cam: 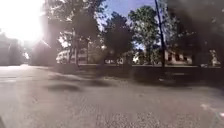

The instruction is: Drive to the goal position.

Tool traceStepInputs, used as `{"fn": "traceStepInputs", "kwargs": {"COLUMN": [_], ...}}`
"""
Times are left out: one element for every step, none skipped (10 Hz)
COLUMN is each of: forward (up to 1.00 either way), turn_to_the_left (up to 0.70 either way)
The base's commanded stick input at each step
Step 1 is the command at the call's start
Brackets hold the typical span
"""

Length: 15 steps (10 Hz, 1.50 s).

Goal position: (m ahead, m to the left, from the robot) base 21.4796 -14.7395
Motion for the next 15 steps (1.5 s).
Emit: {"fn": "traceStepInputs", "kwargs": {"forward": [0.70, 0.70, 0.70, 0.70, 0.13, 0.00, 0.00, 0.00, 0.00, 0.70, 0.70, 0.70, 0.70, 0.70, 0.70], "turn_to_the_left": [0.14, 0.14, 0.14, 0.14, 0.60, 0.70, 0.31, 0.13, 0.03, 0.00, 0.00, 0.00, 0.00, 0.00, 0.00]}}
